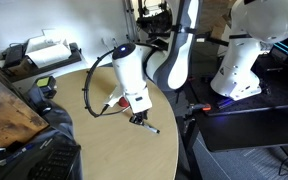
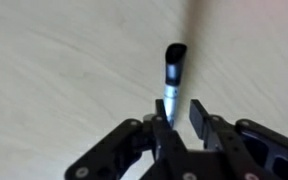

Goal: Take the marker from the cup and put it on the table

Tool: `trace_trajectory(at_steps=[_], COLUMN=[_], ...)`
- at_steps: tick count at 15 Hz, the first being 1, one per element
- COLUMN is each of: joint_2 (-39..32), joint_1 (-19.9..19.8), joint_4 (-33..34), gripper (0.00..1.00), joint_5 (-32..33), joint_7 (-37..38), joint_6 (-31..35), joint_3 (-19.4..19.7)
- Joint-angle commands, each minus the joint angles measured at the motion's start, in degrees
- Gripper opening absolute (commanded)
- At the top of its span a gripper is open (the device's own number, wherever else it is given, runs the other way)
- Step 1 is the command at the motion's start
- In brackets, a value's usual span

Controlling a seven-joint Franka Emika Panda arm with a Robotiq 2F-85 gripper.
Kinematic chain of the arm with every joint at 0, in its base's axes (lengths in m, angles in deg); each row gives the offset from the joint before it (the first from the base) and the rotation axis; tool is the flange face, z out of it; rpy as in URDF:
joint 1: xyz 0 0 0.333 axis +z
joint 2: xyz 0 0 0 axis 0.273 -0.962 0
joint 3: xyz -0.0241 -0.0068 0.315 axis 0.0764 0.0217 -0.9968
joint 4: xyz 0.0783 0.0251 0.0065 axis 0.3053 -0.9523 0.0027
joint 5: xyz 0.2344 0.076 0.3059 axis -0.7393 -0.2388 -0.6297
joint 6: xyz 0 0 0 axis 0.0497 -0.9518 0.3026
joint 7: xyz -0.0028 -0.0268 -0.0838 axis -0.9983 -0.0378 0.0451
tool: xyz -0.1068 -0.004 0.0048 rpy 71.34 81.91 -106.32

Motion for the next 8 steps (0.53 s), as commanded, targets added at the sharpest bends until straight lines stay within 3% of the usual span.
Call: trace_trajectory(at_steps=[1,5,8], joint_2=[4.78,12.08,16.95], joint_1=[1.64,2.74,4.37], joint_4=[-1.14,-6.73,-11.48], gripper=[0.64,0.95,1.0], joint_5=[1.43,1.3,2.19], joint_7=[-2.31,-1.36,-0.66], joint_6=[-1.56,1.26,2.82], joint_3=[3.11,5.64,8.49])
